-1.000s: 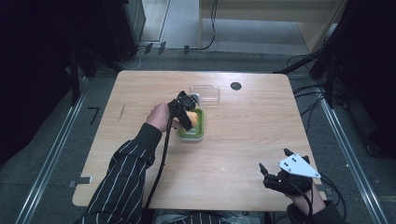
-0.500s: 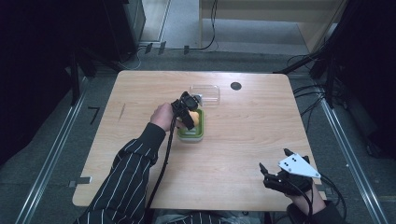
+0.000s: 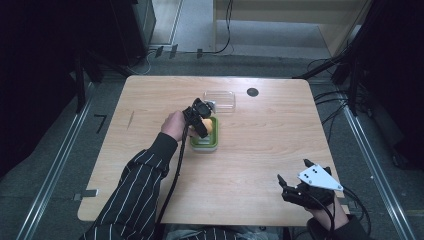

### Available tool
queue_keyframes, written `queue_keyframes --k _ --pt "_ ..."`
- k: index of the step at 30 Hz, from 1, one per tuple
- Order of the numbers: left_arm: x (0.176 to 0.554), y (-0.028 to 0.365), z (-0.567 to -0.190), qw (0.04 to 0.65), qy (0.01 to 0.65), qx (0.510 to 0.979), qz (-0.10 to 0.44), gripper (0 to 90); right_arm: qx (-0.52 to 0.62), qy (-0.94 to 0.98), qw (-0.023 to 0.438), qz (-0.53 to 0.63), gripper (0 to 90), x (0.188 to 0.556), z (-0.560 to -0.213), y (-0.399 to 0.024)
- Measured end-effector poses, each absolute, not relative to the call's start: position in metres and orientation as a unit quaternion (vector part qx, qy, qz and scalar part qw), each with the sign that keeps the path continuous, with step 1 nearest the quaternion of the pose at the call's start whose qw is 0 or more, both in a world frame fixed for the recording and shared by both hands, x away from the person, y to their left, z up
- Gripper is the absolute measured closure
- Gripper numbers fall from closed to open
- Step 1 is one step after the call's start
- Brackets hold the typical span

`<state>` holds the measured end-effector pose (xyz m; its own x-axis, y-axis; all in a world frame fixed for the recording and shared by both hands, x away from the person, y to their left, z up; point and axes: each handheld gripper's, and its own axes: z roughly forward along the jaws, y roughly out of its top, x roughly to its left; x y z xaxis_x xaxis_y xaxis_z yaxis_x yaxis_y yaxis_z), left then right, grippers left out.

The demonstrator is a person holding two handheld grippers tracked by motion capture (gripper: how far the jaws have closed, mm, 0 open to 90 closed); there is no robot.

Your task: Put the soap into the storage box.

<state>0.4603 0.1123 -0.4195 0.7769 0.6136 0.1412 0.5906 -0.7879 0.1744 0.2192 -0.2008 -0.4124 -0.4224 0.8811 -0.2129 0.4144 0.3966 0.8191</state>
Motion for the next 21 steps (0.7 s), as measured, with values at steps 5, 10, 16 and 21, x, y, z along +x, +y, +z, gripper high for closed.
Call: queue_keyframes --k 5,10,16,21 --pt "0.46 0.11 -0.423 0.057 0.315 0.942 0.098 39.4 0.422 0.767 0.333 0.351 13.7 0.219 -0.412 -0.201" --pt "0.458 0.107 -0.425 0.057 0.313 0.943 0.094 39.4 0.422 0.766 0.333 0.352 13.7 0.219 -0.412 -0.201" --pt "0.458 0.106 -0.429 0.05 0.309 0.945 0.097 39.3 0.422 0.766 0.333 0.352 13.7 0.219 -0.412 -0.201" --pt "0.458 0.104 -0.432 0.048 0.305 0.946 0.101 39.3 0.422 0.766 0.333 0.352 13.7 0.219 -0.412 -0.201"
